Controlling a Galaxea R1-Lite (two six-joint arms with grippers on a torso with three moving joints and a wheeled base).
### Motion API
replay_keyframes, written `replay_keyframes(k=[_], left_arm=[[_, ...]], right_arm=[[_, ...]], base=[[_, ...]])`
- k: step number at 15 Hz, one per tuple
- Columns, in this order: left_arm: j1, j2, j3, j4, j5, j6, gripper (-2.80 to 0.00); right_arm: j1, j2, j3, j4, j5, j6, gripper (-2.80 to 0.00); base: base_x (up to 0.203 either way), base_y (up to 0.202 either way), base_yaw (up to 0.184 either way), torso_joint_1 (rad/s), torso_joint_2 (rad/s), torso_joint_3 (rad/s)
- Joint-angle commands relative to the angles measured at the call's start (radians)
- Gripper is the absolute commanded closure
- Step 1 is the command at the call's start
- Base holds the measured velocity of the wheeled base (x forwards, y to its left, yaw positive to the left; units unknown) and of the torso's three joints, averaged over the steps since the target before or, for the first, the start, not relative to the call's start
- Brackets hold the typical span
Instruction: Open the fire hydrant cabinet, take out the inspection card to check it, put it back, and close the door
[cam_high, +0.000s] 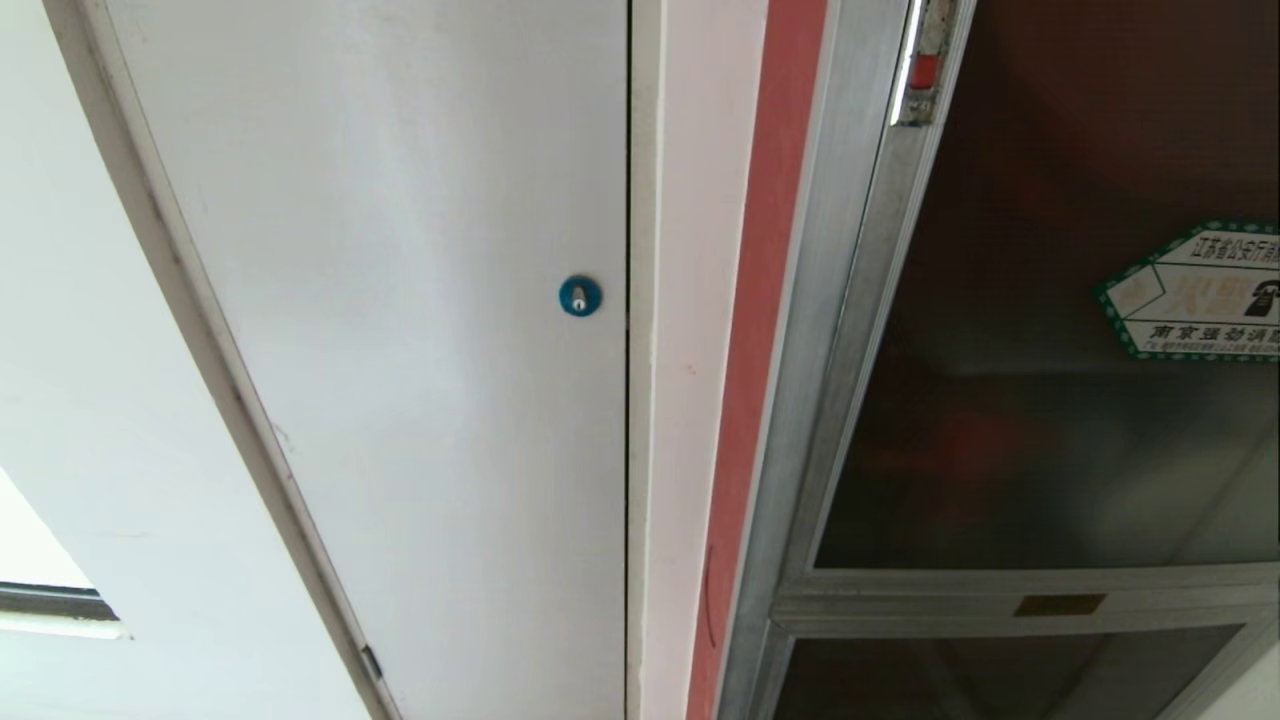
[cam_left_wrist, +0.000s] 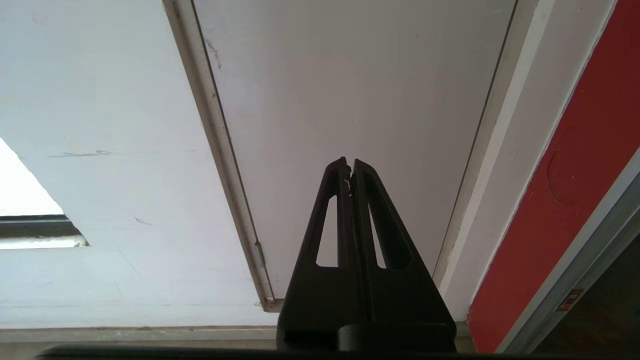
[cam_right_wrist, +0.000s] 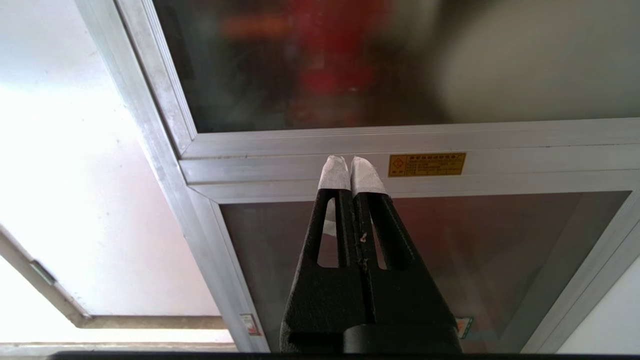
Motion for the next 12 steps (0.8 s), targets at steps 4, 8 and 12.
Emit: replay_keyframes(k=[4,8,12], left_arm=[[0.0,0.001,0.012,0.0,0.0,0.0,0.0],[0.0,0.001,0.012,0.0,0.0,0.0,0.0],[0.0,0.001,0.012,0.0,0.0,0.0,0.0]], right_arm=[[0.0,0.001,0.003,0.0,0.0,0.0,0.0],[0.0,0.001,0.003,-0.001,0.0,0.0,0.0],[0.0,0.001,0.003,-0.001,0.0,0.0,0.0]], base=[[0.0,0.0,0.0,0.0,0.0,0.0],[0.0,0.0,0.0,0.0,0.0,0.0],[0.0,0.0,0.0,0.0,0.0,0.0]])
